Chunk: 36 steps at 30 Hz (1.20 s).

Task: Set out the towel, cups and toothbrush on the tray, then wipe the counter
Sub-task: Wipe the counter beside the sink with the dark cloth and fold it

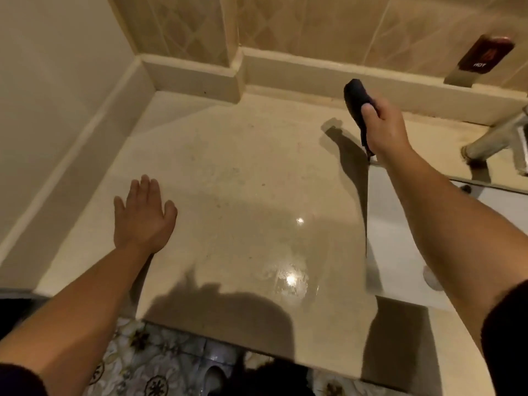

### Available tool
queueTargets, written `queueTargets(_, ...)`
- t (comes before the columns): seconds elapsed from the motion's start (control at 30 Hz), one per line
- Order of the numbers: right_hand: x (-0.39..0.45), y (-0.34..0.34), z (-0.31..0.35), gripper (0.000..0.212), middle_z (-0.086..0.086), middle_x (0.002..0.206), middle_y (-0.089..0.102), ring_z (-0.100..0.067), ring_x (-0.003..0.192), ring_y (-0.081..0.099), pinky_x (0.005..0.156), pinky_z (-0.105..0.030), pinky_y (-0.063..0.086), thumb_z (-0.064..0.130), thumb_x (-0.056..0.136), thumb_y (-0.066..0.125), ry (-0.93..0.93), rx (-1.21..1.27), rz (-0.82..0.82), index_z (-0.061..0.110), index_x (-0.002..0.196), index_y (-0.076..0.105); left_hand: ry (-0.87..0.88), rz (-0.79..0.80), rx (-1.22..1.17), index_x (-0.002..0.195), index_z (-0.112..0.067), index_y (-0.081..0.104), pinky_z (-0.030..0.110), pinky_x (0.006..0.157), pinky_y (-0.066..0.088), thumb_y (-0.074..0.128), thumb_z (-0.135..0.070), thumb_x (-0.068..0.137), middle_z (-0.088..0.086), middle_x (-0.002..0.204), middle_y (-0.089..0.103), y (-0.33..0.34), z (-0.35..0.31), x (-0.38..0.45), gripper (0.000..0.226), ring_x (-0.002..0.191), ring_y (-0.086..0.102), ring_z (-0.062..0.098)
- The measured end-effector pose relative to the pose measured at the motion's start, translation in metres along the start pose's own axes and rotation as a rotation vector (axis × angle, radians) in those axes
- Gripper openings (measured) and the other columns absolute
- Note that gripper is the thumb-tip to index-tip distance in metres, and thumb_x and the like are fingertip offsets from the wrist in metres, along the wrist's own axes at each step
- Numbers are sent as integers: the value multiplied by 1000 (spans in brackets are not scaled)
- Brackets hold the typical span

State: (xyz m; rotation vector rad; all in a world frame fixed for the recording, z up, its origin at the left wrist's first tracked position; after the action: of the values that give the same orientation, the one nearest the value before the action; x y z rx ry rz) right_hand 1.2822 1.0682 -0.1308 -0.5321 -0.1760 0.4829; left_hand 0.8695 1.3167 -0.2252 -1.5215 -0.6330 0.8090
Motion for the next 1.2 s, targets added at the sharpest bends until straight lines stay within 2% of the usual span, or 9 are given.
queueTargets(0.1, 36, 33, -32, 39, -9, 139, 54, -30, 124, 49, 97, -35, 35, 29, 101, 43, -183, -448, 240, 22, 139, 51, -10, -6, 1, 154, -8, 13, 52, 118, 5, 18, -44, 99, 9, 164, 5, -1, 0, 1, 66, 150, 2, 24)
queueTargets(0.2, 41, 57, -52, 44, -7, 155, 36, -28, 140, 34, 110, -38, 27, 24, 102, 45, -370, -621, 354, 16, 146, 43, -13, -21, -15, 154, -8, 15, 52, 118, 6, 14, -48, 94, 10, 163, 9, -1, 0, 3, 72, 150, 4, 25)
queueTargets(0.33, 19, 58, -53, 44, -9, 152, 40, -29, 139, 37, 111, -42, 28, 22, 100, 50, -475, -617, 359, 12, 143, 46, -18, -30, -13, 154, -8, 15, 52, 118, 6, 11, -49, 92, 10, 163, 9, 0, 1, 4, 74, 150, 4, 25)
queueTargets(0.43, -41, 56, -48, 42, -13, 148, 45, -33, 135, 42, 110, -45, 32, 16, 98, 54, -527, -591, 405, 7, 139, 51, -16, -23, -22, 153, -7, 15, 54, 117, 7, 12, -49, 93, 12, 163, 10, 0, 0, 5, 73, 149, 5, 26)
queueTargets(0.6, -177, 54, -32, 38, -14, 133, 59, -33, 116, 57, 93, -47, 47, 11, 88, 65, -627, -600, 417, 7, 125, 61, -4, -9, -36, 153, -6, 13, 56, 117, 6, 12, -48, 93, 12, 163, 7, -2, -2, 5, 73, 149, 3, 27)
queueTargets(0.83, -338, 58, -32, 43, -15, 136, 58, -35, 124, 55, 102, -52, 42, 10, 83, 73, -567, -588, 471, 9, 124, 64, 29, 35, -49, 153, -5, 6, 58, 117, 1, 10, -47, 95, 13, 163, 1, 0, 1, 5, 72, 150, -2, 28)
queueTargets(1.07, -423, 75, -16, 52, -15, 135, 58, -39, 125, 53, 104, -57, 33, -5, 73, 75, -424, -482, 380, 6, 123, 66, 90, 98, -32, 154, -6, 2, 58, 117, 0, 10, -49, 99, 12, 164, -4, 0, 5, 4, 71, 149, -6, 28)
queueTargets(1.13, -427, 81, -8, 42, -11, 136, 58, -32, 128, 51, 110, -50, 32, 1, 85, 68, -358, -420, 332, 7, 126, 64, 102, 100, -26, 154, -6, 2, 57, 116, 1, 11, -50, 99, 12, 164, -4, -1, 8, 2, 71, 149, -5, 28)
queueTargets(1.2, -431, 86, -1, 37, -2, 138, 56, -18, 130, 50, 114, -36, 30, 9, 94, 59, -265, -260, 312, 12, 131, 61, 116, 86, -30, 154, -6, 4, 58, 116, 1, 11, -51, 99, 13, 164, -2, 0, 8, 1, 71, 149, -4, 29)
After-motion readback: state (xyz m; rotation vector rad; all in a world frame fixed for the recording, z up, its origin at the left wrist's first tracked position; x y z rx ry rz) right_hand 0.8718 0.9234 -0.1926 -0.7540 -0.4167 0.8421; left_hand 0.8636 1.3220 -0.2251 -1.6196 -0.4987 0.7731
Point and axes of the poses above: each hand's wrist, its own x-axis towards the middle knuckle, its own y-axis out of the palm, z = x × y, the point moved 4 cm from there along x, towards the middle knuckle
